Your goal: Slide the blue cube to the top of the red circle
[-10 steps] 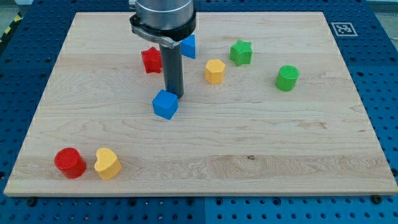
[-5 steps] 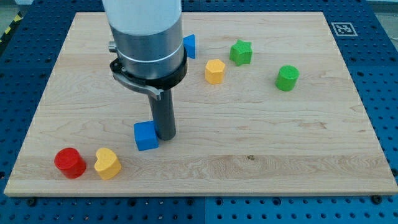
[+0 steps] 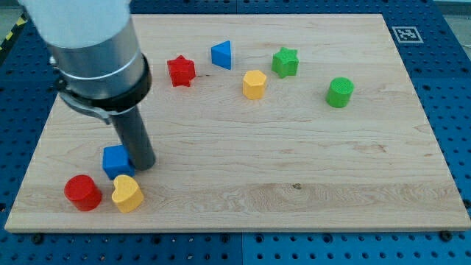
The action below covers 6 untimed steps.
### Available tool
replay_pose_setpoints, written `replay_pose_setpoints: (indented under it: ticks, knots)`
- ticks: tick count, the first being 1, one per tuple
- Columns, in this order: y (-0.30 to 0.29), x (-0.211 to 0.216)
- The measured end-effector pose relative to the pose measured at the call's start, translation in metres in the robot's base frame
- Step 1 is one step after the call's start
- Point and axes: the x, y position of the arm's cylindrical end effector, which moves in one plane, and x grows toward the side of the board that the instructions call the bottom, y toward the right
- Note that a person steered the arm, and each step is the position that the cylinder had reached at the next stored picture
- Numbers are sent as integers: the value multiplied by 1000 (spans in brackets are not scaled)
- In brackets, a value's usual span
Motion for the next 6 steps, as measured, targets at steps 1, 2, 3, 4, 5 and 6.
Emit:
replay_pose_setpoints:
  ticks: [1,2,3,4,5,6]
  knots:
    - [-21,0]
    - [-23,0]
    - [9,-11]
    - [66,-27]
    - [109,-60]
    - [120,-105]
